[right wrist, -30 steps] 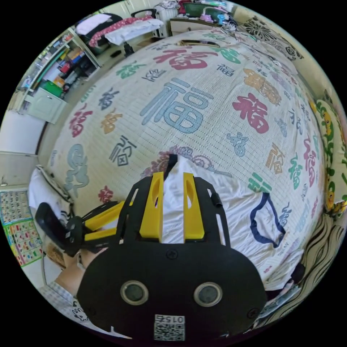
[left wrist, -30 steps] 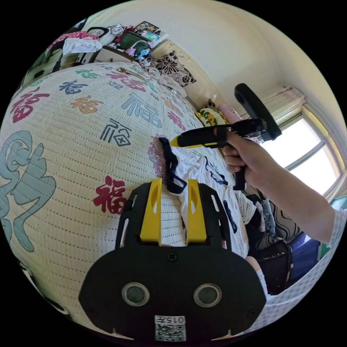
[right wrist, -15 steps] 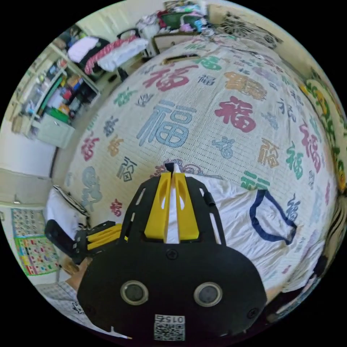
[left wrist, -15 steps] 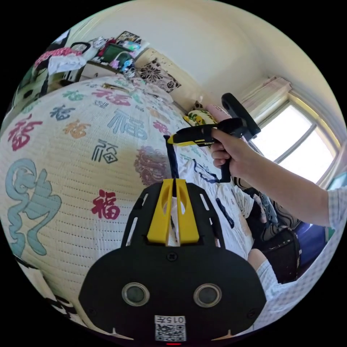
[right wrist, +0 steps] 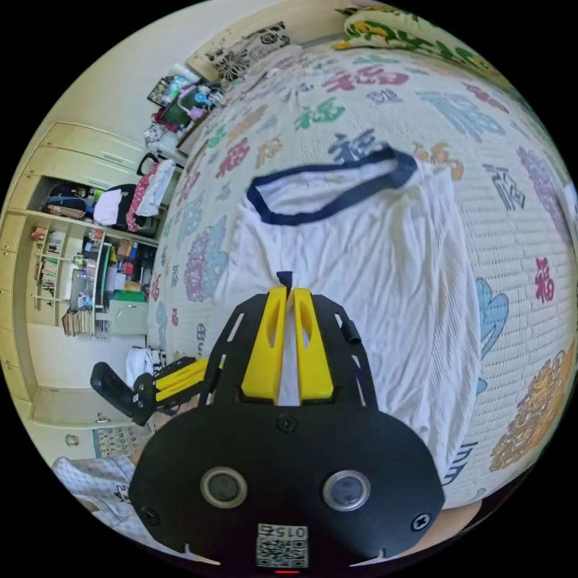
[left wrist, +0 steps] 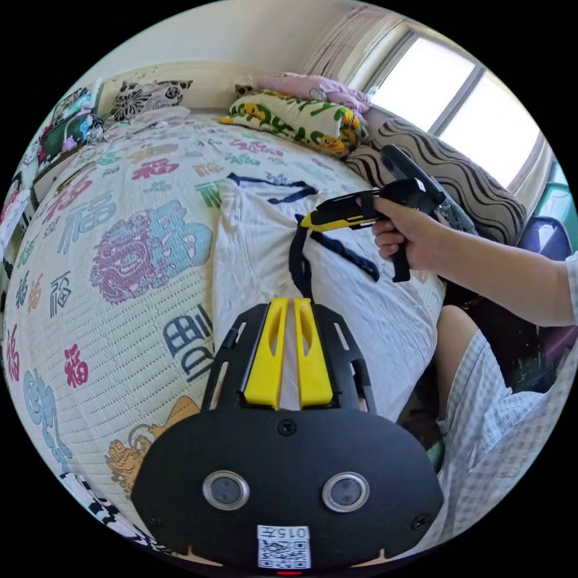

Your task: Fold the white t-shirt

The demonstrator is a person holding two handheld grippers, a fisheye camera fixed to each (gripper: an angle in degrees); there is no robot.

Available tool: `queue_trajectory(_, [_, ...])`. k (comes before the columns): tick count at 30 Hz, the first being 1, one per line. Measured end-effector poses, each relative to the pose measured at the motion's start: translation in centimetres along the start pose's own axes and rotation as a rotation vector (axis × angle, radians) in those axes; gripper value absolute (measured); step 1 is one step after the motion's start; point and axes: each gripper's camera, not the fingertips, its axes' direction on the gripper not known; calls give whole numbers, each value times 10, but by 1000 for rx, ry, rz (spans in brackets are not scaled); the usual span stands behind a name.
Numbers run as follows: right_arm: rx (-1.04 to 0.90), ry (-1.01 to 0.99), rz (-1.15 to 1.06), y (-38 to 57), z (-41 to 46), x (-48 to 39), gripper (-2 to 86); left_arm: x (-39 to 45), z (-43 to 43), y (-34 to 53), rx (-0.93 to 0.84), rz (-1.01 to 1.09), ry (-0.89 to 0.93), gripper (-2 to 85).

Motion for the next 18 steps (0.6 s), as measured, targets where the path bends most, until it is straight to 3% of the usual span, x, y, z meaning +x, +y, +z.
queue_trajectory(3, [-9, -16, -3, -3, -15, 12, 39, 9, 6, -9, -14, -14, 30, 10])
queue_trajectory(6, [52, 110, -23, -9, -41, 12, 40, 17, 5, -23, 24, -28, 17, 15])
queue_trajectory(10, [79, 152, -151, -19, -61, -6, 50, 26, 28, -53, -9, -40, 2, 22])
queue_trajectory(14, [-76, 201, -319, -26, -49, -31, 52, 40, 63, -75, -112, -16, -18, 23])
queue_trajectory(18, [-186, 312, -345, -29, -38, -34, 51, 51, 80, -87, -147, 2, -49, 24])
